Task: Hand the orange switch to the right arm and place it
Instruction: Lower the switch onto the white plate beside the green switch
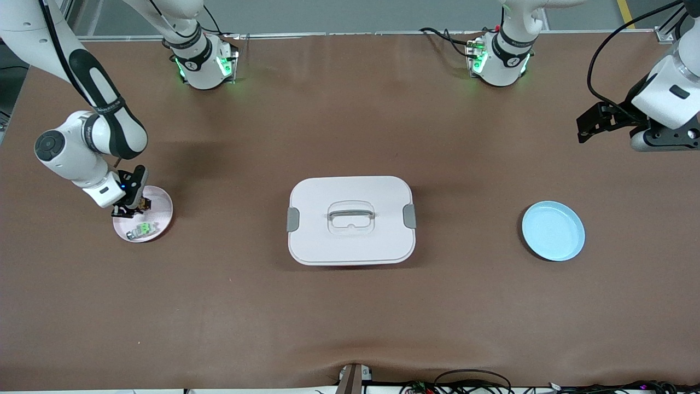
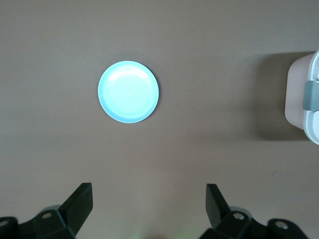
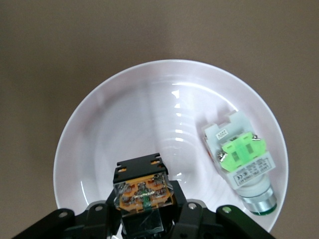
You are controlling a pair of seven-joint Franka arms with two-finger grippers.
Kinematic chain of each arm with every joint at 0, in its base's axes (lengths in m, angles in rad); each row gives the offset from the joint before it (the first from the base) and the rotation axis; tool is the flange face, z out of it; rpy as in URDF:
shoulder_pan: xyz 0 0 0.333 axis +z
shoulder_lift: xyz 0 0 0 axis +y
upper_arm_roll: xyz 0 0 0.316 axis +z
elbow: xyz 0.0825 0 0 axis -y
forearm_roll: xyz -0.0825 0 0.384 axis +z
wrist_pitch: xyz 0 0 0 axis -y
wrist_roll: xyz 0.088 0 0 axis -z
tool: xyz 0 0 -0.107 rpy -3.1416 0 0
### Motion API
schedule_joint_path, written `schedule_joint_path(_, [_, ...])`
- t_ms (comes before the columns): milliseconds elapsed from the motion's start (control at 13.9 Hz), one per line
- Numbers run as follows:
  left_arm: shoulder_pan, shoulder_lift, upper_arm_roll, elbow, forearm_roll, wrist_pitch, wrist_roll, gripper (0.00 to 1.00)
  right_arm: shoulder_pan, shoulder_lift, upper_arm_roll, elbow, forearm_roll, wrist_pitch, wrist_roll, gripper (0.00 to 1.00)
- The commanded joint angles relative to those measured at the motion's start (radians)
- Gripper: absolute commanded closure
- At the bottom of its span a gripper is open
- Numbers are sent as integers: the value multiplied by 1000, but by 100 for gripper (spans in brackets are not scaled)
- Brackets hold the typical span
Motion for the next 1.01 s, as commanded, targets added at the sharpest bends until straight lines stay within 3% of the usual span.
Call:
schedule_joint_path(0, [-1, -19, 7, -16, -16, 15, 22, 0, -31, 0, 16, -23, -22, 32, -17, 92])
schedule_joint_path(431, [-3, -17, 4, -19, -16, 21, 22, 0, -39, 1, 16, -31, -22, 34, -16, 78])
schedule_joint_path(647, [-3, -20, -1, -21, -16, 20, 22, 0, -42, 0, 16, -33, -22, 32, -11, 64])
schedule_joint_path(719, [-3, -22, -1, -21, -16, 20, 22, 0, -42, 0, 16, -33, -22, 32, -10, 52])
schedule_joint_path(790, [-3, -22, -1, -21, -16, 20, 22, 0, -42, -2, 17, -33, -22, 34, -10, 31])
schedule_joint_path(934, [-1, -23, 1, -21, -16, 20, 22, 0, -42, -2, 17, -33, -22, 34, -11, 0])
